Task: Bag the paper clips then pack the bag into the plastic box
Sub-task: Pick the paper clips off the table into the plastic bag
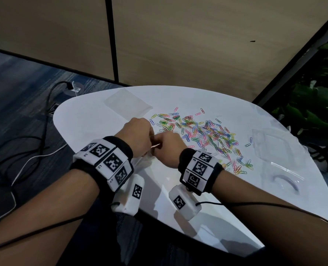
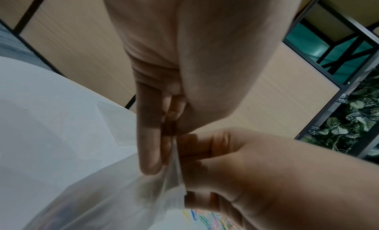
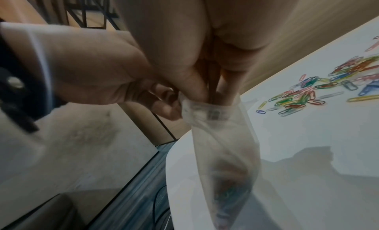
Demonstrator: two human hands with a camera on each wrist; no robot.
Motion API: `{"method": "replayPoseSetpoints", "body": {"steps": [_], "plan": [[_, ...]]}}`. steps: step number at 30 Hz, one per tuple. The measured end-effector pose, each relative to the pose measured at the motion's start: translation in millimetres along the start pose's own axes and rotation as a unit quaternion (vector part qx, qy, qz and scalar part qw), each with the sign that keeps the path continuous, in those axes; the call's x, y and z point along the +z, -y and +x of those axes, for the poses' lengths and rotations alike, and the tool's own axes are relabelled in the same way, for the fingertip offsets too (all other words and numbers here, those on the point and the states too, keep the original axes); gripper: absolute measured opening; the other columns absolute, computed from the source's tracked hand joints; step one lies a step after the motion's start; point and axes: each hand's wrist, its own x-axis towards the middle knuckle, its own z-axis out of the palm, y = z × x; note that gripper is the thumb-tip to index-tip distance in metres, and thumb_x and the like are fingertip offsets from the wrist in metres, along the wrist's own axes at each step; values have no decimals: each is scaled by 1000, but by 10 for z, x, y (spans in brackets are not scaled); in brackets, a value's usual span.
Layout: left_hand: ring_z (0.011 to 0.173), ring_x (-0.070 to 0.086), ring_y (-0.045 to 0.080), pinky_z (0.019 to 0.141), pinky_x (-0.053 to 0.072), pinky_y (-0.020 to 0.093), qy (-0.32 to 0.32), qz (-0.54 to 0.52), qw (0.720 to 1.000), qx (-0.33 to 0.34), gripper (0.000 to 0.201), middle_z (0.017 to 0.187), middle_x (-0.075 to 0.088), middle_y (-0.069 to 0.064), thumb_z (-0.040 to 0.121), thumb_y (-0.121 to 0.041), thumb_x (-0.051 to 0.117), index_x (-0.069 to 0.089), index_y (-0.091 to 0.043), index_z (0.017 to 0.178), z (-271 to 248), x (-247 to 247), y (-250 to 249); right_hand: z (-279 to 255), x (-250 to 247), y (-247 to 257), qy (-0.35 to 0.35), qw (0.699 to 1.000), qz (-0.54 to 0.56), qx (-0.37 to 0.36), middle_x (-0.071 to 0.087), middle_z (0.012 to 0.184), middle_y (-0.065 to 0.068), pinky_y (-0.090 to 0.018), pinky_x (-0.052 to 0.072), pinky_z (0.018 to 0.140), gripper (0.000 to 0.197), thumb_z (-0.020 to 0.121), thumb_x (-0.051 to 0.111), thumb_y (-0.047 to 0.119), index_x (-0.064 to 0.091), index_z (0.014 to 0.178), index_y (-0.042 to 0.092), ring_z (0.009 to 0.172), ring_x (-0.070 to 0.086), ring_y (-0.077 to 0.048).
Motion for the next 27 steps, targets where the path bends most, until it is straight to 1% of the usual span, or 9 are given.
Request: {"method": "replayPoseSetpoints", "body": {"steps": [4,7,10,13,14,16,20,23,27], "plan": [[85,74,32,88,61,41,-2,-4,1000,-8,34,84,70,12,88,4,54,72,-7,113,0,-14,-4,-21,-111,8,74,997,-25,-26,54,62,5,-22,33,54,24,87,52,2,71,79,14,57,46,-8],[92,73,33,89,60,42,-6,-8,1000,-5,36,100,72,16,90,2,55,70,-9,121,-5,-23,21,-18,-251,-55,53,994,84,-36,73,84,-1,-19,51,76,23,88,58,2,77,96,13,75,64,-8],[97,72,34,91,60,42,-13,-6,1000,-10,40,108,72,17,90,3,54,68,-9,125,8,-44,66,9,-381,-278,9,971,237,-19,75,95,-13,-33,57,90,26,87,56,-8,76,93,7,86,72,-21],[98,72,36,90,60,42,-10,-11,1000,-15,40,109,72,19,92,3,49,67,-7,127,10,-63,90,-52,-340,-641,43,995,-74,-58,62,133,-6,-37,45,106,32,96,51,12,65,124,19,116,62,-21],[97,72,36,90,60,42,-8,-9,1000,-15,40,108,72,19,92,3,48,67,-6,126,5,-65,94,-114,-248,-800,98,973,-195,-71,44,151,-5,-38,34,114,40,100,47,20,51,140,19,134,46,-23],[97,72,36,90,60,42,-5,-2,1000,-17,40,107,72,19,92,4,49,67,-7,125,-2,-74,102,-266,-46,-1122,197,910,-352,-98,7,164,-6,-41,20,120,57,102,37,28,19,154,13,149,14,-25],[97,72,36,89,61,42,-2,9,1000,-20,39,106,73,18,91,4,52,68,-6,125,4,-98,119,-438,-18,-1670,189,873,-437,-108,-13,163,-4,-49,14,121,68,101,27,41,-2,155,13,151,-1,-28],[97,73,35,88,61,42,-2,16,1000,-14,39,105,74,18,90,5,51,68,-5,124,22,-80,107,-402,-209,-1900,149,872,-465,-42,-16,163,-4,-52,10,121,66,101,22,45,-6,155,17,151,-7,-28],[90,74,36,84,62,43,7,39,999,-2,31,93,75,19,87,7,52,72,-9,105,35,-4,44,-206,-373,-2019,98,887,-449,37,-10,163,-5,-55,18,118,59,103,26,37,3,155,23,150,-1,-37]]}}
